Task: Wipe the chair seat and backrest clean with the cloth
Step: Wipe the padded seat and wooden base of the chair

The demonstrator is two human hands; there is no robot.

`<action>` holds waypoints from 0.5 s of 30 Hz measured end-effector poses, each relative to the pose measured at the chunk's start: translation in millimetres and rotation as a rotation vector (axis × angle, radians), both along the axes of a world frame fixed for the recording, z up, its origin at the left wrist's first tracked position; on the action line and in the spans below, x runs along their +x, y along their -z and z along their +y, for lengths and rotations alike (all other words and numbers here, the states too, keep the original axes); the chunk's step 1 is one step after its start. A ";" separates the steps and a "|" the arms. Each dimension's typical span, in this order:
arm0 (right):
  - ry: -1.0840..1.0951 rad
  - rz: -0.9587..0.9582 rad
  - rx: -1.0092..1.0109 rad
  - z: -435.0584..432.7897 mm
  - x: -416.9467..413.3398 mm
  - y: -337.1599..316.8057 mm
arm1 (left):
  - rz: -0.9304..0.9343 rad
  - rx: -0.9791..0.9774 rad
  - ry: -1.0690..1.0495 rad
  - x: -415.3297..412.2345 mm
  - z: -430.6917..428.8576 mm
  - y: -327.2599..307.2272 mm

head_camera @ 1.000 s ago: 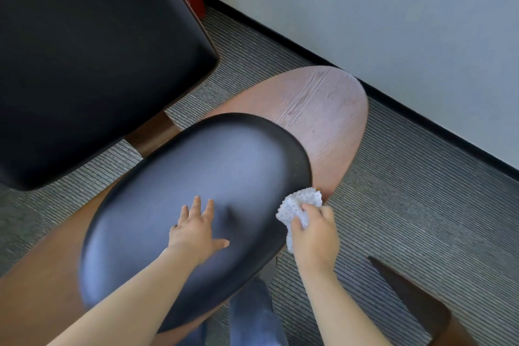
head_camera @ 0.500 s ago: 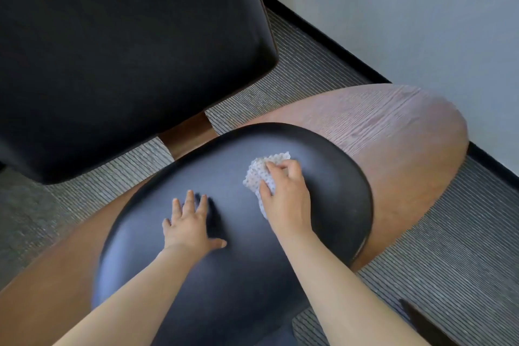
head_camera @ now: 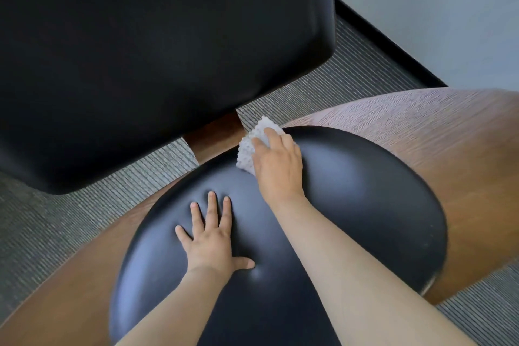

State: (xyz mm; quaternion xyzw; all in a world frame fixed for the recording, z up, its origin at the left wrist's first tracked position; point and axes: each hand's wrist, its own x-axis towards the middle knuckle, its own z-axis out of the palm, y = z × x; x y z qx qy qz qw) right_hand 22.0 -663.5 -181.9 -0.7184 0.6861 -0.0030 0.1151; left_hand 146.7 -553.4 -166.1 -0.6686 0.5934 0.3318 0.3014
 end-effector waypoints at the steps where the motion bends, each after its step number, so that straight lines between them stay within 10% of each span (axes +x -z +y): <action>1: -0.052 0.062 0.073 1.4 0.1 5.4 | -0.001 0.004 0.002 -0.3 0.4 0.4; 15: -0.096 0.108 0.287 12.7 -25.2 12.2 | 0.010 0.001 -0.012 -2.0 0.9 2.3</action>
